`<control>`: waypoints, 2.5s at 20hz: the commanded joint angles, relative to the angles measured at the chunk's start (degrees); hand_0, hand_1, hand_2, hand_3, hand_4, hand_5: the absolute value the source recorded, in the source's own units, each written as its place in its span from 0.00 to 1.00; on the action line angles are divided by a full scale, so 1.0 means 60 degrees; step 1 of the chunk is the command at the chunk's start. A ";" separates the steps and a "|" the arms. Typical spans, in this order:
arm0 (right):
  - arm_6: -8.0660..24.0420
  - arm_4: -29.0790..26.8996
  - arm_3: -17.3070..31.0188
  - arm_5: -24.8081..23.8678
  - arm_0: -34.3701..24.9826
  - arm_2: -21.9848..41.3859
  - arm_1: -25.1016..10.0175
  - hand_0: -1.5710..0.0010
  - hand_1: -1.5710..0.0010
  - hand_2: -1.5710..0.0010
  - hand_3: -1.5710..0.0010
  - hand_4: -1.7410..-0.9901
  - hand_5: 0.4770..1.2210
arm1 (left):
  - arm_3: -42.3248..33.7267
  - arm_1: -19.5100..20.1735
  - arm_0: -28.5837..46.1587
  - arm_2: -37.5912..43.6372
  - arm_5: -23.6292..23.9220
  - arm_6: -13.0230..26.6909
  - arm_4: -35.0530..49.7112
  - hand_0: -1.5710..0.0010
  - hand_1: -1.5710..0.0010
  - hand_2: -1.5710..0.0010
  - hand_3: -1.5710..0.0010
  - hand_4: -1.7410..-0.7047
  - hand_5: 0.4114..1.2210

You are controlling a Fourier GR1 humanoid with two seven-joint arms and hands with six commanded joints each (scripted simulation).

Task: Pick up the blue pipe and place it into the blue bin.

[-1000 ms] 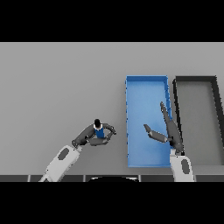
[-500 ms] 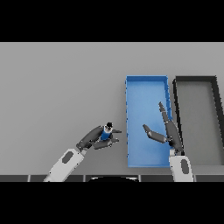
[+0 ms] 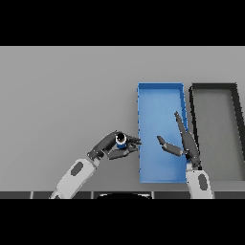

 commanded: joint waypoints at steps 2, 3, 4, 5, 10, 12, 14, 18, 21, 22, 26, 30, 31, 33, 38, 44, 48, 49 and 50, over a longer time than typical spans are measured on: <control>-0.0090 0.0016 0.0129 -0.0014 -0.0070 -0.0074 -0.0075 1.00 1.00 1.00 1.00 0.82 0.12 | -0.0126 -0.0112 -0.0105 -0.0024 -0.0112 0.0393 -0.0006 0.01 0.00 0.00 0.00 0.26 1.00; -0.0159 0.0034 0.0072 0.0007 0.0006 -0.0032 -0.0074 1.00 1.00 1.00 1.00 0.82 0.12 | -0.0254 -0.0106 -0.0034 -0.0040 -0.0176 0.0468 -0.0016 0.00 0.00 0.00 0.00 0.26 1.00; -0.0225 0.0014 -0.0030 0.0010 0.0052 -0.0023 -0.0065 1.00 1.00 1.00 1.00 0.82 0.13 | -0.0273 -0.0081 -0.0114 0.0003 -0.0271 0.0595 -0.0033 0.00 0.00 0.00 0.00 0.26 1.00; -0.0101 -0.0048 -0.0038 0.0013 -0.0039 -0.0090 -0.0099 1.00 1.00 1.00 1.00 0.82 0.13 | -0.0256 -0.0146 -0.0212 0.0047 -0.0329 0.0704 -0.0037 0.00 0.00 0.00 0.00 0.26 1.00; -0.0156 -0.0173 0.0297 0.0241 -0.0445 -0.0163 -0.0281 1.00 1.00 1.00 1.00 0.82 0.14 | -0.0417 -0.0192 -0.0021 0.0137 -0.0600 0.0861 -0.0102 0.00 0.00 0.00 0.00 0.26 1.00; -0.0139 -0.0158 0.0460 0.0292 -0.0627 -0.0114 -0.0255 1.00 1.00 1.00 1.00 0.78 0.14 | -0.0353 -0.0257 0.0061 0.0166 -0.0675 0.0777 -0.0202 0.00 0.00 0.00 0.00 0.26 1.00; -0.0386 -0.0237 0.0454 0.0372 -0.0584 -0.0153 -0.0320 1.00 1.00 1.00 1.00 0.73 0.13 | -0.0277 -0.0257 0.0103 0.0256 -0.0726 0.0654 -0.0323 0.00 0.00 0.00 0.00 0.26 1.00; -0.1346 -0.1749 -0.0038 0.1277 -0.0728 -0.0469 -0.0384 1.00 0.99 0.98 1.00 0.76 0.14 | -0.0414 -0.0361 0.0185 0.0322 -0.0857 0.0613 -0.0462 0.00 0.00 0.00 0.00 0.26 1.00; -0.1030 -0.2705 -0.0815 0.2194 -0.1115 -0.0516 -0.1071 1.00 0.99 0.99 1.00 0.77 0.15 | -0.0372 -0.0471 0.0209 0.0347 -0.0966 0.0746 -0.0609 0.00 0.00 0.00 0.00 0.26 1.00; -0.0769 -0.2907 -0.1150 0.2461 -0.1205 -0.0428 -0.1313 1.00 1.00 0.99 1.00 0.77 0.15 | -0.0369 -0.0434 0.0202 0.0435 -0.0981 0.0736 -0.0646 0.00 0.00 0.00 0.00 0.26 1.00; 0.0656 -0.3746 -0.2371 0.3305 -0.1886 0.0040 -0.2178 1.00 1.00 1.00 1.00 0.73 0.09 | -0.0324 -0.0494 0.0238 0.0574 -0.1123 0.0748 -0.0778 0.00 0.00 0.00 0.00 0.26 1.00; 0.1132 -0.3966 -0.2862 0.3906 -0.2485 0.0703 -0.2413 1.00 1.00 1.00 1.00 0.66 0.07 | -0.0442 -0.0555 0.0302 0.0591 -0.1303 0.0764 -0.0968 0.00 0.00 0.00 0.00 0.26 1.00; 0.1240 -0.3983 -0.2992 0.3976 -0.2554 0.0850 -0.2432 1.00 1.00 1.00 1.00 0.65 0.06 | -0.0459 -0.0629 0.0331 0.0566 -0.1335 0.0719 -0.1017 0.00 0.00 0.00 0.00 0.26 1.00; 0.1709 -0.4163 -0.2964 0.4068 -0.2941 0.1056 -0.2415 1.00 1.00 1.00 1.00 0.66 0.06 | -0.0518 -0.0733 0.0173 0.0684 -0.1354 0.1031 -0.1051 0.00 0.00 0.00 0.00 0.26 1.00; 0.2517 -0.4479 -0.2796 0.4453 -0.3663 0.1873 -0.2032 1.00 1.00 1.00 1.00 0.70 0.06 | -0.0534 -0.0920 0.0259 0.0759 -0.1622 0.1092 -0.1125 0.00 0.00 0.00 0.00 0.26 1.00; 0.3215 -0.4574 -0.1844 0.4793 -0.4955 0.2509 -0.1284 1.00 1.00 1.00 1.00 0.72 0.05 | -0.0490 -0.1114 0.0311 0.0947 -0.2150 0.1013 -0.0962 0.00 0.00 0.00 0.00 0.26 1.00; 0.3437 -0.4534 -0.1284 0.4971 -0.5538 0.2738 -0.0901 0.98 0.93 0.92 0.97 0.69 0.05 | -0.0378 -0.1190 0.0355 0.1064 -0.2430 0.0929 -0.1054 0.00 0.00 0.00 0.00 0.27 1.00; 0.3485 -0.4518 -0.1160 0.4980 -0.5661 0.2828 -0.0732 0.89 0.85 0.84 0.91 0.65 0.06 | -0.0305 -0.1232 0.0346 0.1143 -0.2350 0.1164 -0.1132 0.00 0.00 0.00 0.00 0.22 1.00; 0.3527 -0.4512 -0.1051 0.4972 -0.5794 0.2848 -0.0630 0.75 0.72 0.73 0.80 0.58 0.06 | -0.0308 -0.1314 0.0357 0.1155 -0.2324 0.1349 -0.1166 0.00 0.00 0.02 0.17 0.17 1.00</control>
